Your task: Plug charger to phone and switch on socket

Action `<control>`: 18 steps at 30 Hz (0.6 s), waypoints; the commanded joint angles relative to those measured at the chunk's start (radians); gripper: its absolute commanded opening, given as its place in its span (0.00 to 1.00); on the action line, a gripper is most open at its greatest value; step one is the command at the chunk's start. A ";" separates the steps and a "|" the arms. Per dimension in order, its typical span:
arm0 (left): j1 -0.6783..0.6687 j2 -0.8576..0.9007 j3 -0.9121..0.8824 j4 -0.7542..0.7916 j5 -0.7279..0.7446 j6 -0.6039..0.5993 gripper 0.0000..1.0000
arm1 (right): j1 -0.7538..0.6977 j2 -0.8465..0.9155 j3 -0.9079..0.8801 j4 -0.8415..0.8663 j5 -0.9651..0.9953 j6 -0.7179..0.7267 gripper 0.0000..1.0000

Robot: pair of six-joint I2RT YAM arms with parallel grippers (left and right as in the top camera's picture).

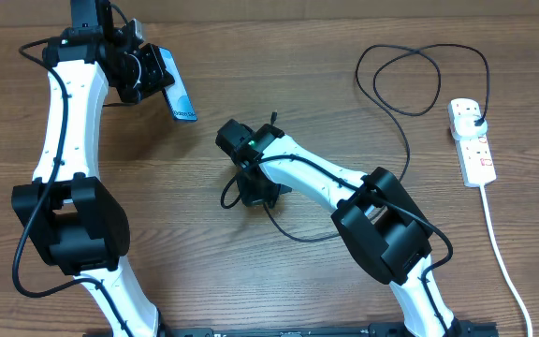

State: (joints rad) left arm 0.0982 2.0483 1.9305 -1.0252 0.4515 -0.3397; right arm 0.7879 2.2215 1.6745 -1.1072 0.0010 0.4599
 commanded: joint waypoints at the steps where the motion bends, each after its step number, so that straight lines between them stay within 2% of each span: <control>1: -0.005 -0.014 0.015 0.003 0.010 0.014 0.04 | 0.004 0.011 -0.017 -0.080 0.013 0.031 0.04; 9: -0.005 -0.014 0.015 0.002 0.010 0.014 0.04 | 0.010 -0.066 -0.060 -0.248 0.003 0.073 0.04; 18: -0.005 -0.014 0.015 0.009 0.013 0.014 0.04 | 0.005 -0.363 -0.373 -0.216 0.003 0.095 0.04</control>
State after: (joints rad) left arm 0.0982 2.0483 1.9305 -1.0248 0.4511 -0.3397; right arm 0.7925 1.9896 1.3552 -1.3315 -0.0006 0.5350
